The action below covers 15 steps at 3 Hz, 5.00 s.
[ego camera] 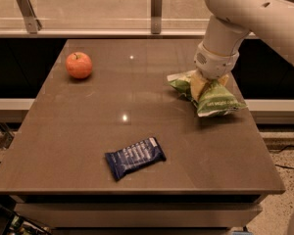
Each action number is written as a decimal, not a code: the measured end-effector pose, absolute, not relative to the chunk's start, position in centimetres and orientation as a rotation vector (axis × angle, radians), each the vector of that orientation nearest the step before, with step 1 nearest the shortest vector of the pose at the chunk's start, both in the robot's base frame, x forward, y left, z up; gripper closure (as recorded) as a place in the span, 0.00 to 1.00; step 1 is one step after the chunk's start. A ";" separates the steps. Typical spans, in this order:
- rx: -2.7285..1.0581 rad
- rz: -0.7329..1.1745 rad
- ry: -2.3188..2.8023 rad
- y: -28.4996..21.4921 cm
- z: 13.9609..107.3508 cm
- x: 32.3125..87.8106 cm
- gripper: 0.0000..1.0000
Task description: Move green jalapeno chip bag near apple
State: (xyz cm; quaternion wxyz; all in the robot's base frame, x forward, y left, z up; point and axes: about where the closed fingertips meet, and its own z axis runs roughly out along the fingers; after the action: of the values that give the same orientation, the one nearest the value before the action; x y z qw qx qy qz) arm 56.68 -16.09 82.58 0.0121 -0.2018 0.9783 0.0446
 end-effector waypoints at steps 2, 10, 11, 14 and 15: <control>-0.630 0.139 3.050 -16.1 82.7 56.7 1.00; -0.876 0.104 2.768 -2.5 94.1 59.0 1.00; -0.898 0.120 2.744 -0.8 93.6 59.7 1.00; -0.774 0.135 2.756 1.6 91.6 63.5 1.00; -0.672 0.178 2.756 2.0 91.4 64.6 1.00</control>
Offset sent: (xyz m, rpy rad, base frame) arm 0.0087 0.0211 0.0352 0.0014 -0.0492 0.0935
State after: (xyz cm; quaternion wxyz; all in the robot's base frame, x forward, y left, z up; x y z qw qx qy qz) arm 64.57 1.97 91.43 0.1491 -0.2338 0.9588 0.0619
